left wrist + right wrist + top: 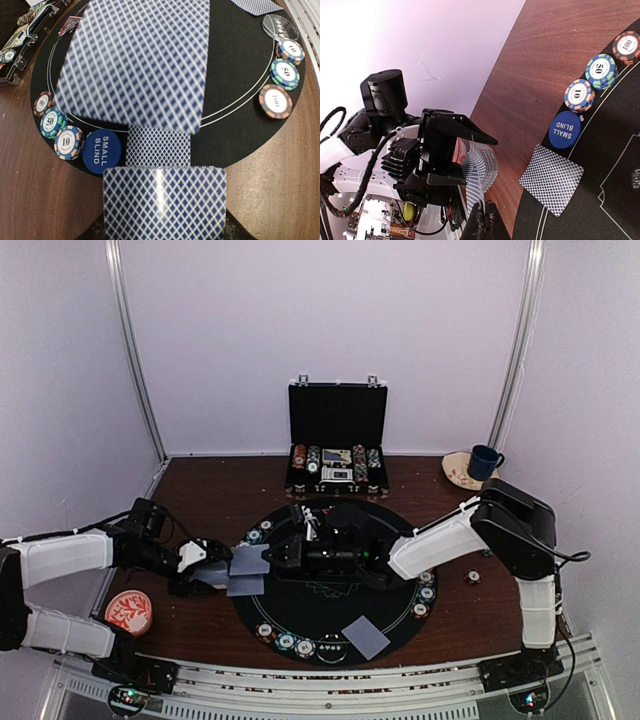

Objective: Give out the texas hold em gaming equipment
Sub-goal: Pick up the poker card from the face-down deck piles, then distribute the poker card in the small blind area, then pick up the poker card from the face-down deck piles, then distribute the poker card in the dealer area.

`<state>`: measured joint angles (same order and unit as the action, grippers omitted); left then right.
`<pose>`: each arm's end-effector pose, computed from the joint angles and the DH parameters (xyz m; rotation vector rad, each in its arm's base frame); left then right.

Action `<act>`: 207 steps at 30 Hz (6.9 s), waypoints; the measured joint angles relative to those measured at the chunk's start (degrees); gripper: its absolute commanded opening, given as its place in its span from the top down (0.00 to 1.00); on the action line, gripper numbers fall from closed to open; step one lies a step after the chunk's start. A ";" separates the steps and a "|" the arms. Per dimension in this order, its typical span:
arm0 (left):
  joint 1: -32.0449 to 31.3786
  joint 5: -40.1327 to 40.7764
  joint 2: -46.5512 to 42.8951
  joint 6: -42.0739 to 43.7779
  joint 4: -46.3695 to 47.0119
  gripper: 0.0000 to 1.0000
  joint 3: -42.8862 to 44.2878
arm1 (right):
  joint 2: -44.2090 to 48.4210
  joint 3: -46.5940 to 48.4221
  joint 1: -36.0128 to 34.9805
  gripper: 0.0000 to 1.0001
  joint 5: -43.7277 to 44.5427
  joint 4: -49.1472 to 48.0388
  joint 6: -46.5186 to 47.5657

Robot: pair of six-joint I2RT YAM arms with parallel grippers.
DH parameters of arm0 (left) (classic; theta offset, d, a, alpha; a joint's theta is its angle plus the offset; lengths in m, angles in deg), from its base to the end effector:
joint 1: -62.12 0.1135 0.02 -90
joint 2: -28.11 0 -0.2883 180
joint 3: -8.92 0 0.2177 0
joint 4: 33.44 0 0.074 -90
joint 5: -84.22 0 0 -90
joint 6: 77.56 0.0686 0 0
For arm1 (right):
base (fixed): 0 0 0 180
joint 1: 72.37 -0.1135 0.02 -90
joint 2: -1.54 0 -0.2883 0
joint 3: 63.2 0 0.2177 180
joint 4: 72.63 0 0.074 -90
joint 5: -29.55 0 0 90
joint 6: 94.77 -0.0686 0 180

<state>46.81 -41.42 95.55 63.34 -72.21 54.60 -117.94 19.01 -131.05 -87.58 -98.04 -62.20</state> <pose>0.1586 -0.0849 0.1861 1.4923 1.9144 -0.5459 0.2162 0.4155 0.2049 -0.4435 2.1401 1.7513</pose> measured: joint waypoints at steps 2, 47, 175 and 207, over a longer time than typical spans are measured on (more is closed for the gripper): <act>0.00 0.11 0.00 -0.04 0.00 0.90 0.00 | 1.38 -1.64 0.87 1.00 0.11 -0.48 0.02; 0.00 0.31 -1.07 -0.20 -0.02 0.90 0.00 | -15.23 14.97 1.14 1.00 -5.05 10.67 2.03; 0.00 -1.75 -0.46 1.95 -2.75 0.89 0.00 | -3.28 1.46 -1.33 1.00 -1.77 -0.26 0.07; 0.00 -1.46 -0.48 1.49 -2.60 0.89 0.00 | 31.43 -53.11 -26.71 1.00 63.01 -18.82 -22.62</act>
<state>46.81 -42.88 95.07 64.82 -74.81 54.60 -86.51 -34.10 -157.76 -24.57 -116.86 -84.82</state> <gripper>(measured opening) 0.564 0.004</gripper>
